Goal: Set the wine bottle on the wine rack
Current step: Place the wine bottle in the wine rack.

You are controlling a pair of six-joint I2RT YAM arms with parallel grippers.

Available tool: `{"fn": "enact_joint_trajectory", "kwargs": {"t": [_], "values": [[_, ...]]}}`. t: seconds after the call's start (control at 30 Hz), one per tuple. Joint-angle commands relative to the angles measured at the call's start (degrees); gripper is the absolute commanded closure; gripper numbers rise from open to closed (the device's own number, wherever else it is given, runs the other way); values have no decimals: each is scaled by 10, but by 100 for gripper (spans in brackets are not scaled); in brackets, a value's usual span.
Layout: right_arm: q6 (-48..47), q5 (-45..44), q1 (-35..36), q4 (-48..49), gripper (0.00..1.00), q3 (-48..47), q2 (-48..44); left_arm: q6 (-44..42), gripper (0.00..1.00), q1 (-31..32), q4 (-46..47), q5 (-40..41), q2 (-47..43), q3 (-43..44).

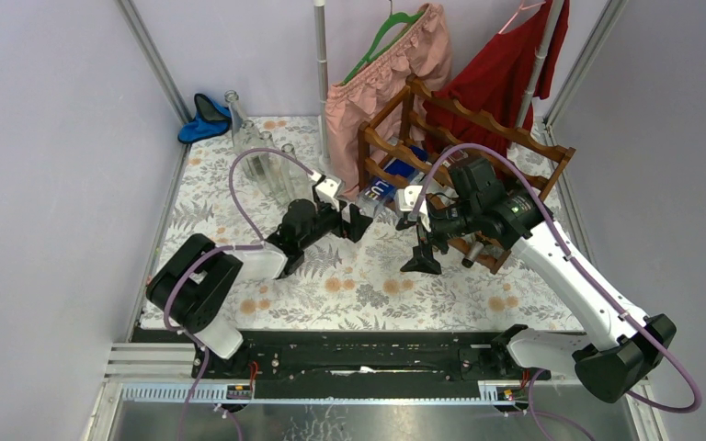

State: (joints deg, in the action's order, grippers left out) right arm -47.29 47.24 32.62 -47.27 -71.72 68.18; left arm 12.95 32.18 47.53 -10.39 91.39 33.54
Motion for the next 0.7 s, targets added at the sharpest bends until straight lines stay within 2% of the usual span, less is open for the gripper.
{"fn": "enact_joint_trajectory", "kwargs": {"t": [0.0,0.13,0.4,0.67], "values": [[-2,16,-3,13,0,-6,-14,-43,2,-2,22,7,21,36],[-3,18,-2,12,0,-8,-14,-39,2,2,15,10,35,52],[-4,20,-2,8,0,-10,-18,-39,4,16,5,67,89,93],[-7,19,-2,6,0,-9,-21,-43,9,17,-4,49,126,124]]}}
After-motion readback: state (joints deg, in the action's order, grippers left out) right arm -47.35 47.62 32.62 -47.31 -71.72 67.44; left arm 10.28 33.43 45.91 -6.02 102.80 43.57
